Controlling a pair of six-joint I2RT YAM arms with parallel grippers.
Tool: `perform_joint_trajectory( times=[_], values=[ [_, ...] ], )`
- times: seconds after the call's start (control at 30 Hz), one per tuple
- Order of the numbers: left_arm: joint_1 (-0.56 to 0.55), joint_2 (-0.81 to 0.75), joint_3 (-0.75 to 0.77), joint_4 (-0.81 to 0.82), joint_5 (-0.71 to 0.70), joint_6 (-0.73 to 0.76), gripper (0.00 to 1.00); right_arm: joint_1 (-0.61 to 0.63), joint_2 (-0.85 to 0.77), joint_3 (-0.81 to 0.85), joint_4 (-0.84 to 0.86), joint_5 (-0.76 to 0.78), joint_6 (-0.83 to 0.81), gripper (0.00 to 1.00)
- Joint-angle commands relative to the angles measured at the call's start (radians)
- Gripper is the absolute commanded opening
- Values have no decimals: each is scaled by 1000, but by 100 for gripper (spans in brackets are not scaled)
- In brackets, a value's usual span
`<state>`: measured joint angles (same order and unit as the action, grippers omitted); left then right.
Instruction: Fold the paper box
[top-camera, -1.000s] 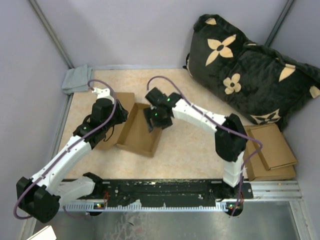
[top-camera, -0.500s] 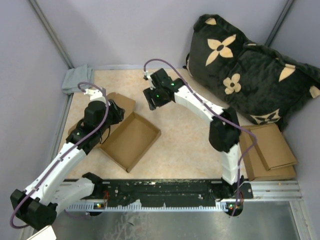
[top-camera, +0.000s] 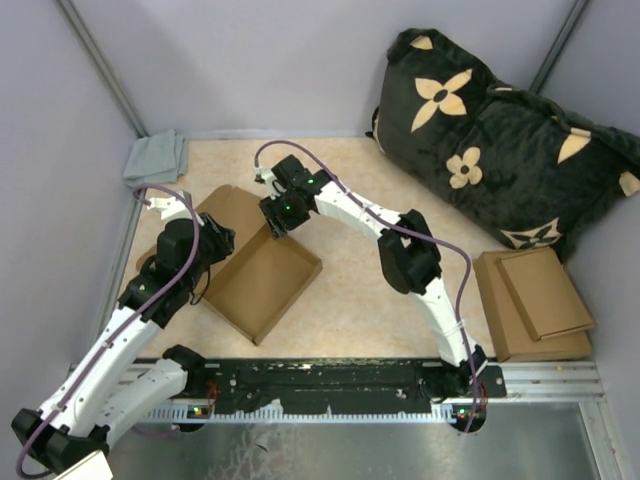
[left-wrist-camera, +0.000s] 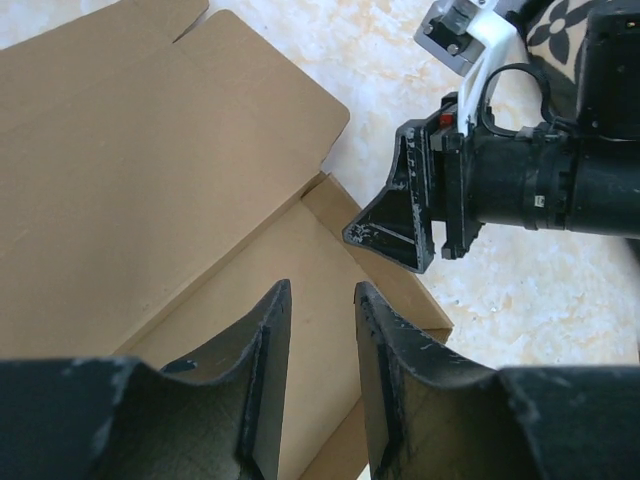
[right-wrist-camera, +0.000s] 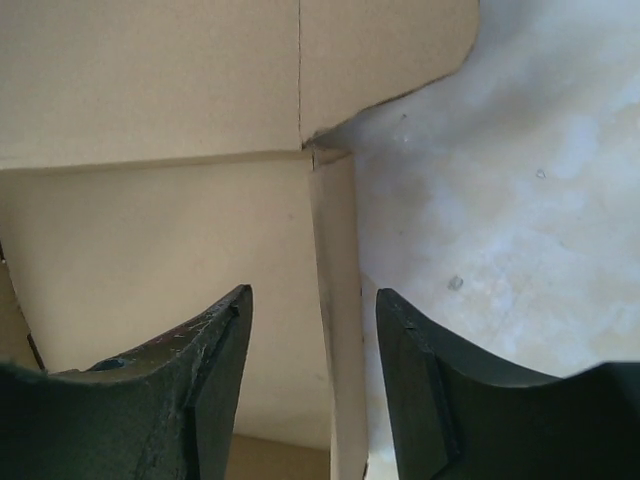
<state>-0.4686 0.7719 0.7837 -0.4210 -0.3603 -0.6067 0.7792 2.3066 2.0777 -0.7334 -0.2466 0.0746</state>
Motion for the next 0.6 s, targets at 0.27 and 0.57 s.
perform_joint_trajectory(
  times=[0.27,0.57],
  values=[
    [4,73,61,-45,-52,-3,43,-29,9,1,-44,292,147,0],
    [95,375,215,46,-49,56,49,-55,-450,-612,100,498,256,0]
  ],
)
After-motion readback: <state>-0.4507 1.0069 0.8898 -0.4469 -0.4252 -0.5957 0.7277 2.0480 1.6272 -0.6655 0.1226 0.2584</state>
